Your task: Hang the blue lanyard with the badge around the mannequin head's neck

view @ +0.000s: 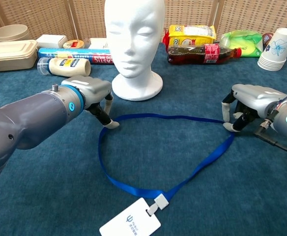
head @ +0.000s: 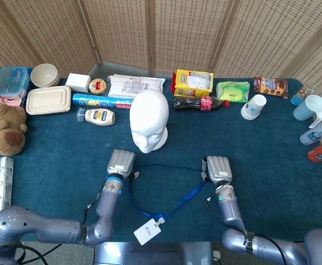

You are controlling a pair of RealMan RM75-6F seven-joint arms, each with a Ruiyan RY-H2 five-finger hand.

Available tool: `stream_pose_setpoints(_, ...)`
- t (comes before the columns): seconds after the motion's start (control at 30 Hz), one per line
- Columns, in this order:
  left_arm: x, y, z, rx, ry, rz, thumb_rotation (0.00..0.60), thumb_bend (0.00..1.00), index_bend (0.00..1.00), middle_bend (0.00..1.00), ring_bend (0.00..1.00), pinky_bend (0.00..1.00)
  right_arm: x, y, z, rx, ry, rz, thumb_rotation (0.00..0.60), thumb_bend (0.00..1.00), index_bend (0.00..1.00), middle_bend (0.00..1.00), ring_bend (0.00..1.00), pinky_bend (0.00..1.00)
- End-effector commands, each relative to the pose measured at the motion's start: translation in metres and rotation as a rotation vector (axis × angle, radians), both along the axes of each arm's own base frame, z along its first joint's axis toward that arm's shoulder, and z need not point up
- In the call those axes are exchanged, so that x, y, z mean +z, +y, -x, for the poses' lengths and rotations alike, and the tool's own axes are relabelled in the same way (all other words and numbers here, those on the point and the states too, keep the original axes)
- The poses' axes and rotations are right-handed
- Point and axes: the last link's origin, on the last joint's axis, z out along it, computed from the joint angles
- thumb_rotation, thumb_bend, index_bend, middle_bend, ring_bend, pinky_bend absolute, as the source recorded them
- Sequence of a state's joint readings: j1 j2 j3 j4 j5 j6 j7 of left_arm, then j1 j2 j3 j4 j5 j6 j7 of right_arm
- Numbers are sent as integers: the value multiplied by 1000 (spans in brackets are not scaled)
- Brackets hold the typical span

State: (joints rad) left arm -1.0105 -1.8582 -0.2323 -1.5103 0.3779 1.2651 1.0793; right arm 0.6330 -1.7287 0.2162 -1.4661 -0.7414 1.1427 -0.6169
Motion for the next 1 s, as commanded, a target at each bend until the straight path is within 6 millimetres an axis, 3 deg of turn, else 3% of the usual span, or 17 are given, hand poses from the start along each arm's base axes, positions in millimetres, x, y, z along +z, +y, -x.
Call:
stream_pose_setpoints(0.03, -1, -1, -1, -1, 2, 0, 395, 269, 537, 1000, 1000, 1000, 0, 0, 1, -1, -1, 2, 600, 554, 667, 1000, 1000, 1000)
stream_pose_setpoints(0.43, -4, -1, 0, 6, 14, 5, 400, 301, 537, 1000, 1000, 1000, 1, -1, 4, -11, -10, 7, 600, 555, 668, 1000, 1000, 1000)
stream_pose_setpoints(1.0, -7, 0, 0, 12, 18, 0, 462, 392, 593, 1000, 1000, 1000, 0, -1, 7, -25, -16, 18, 600, 555, 669, 1000, 1000, 1000)
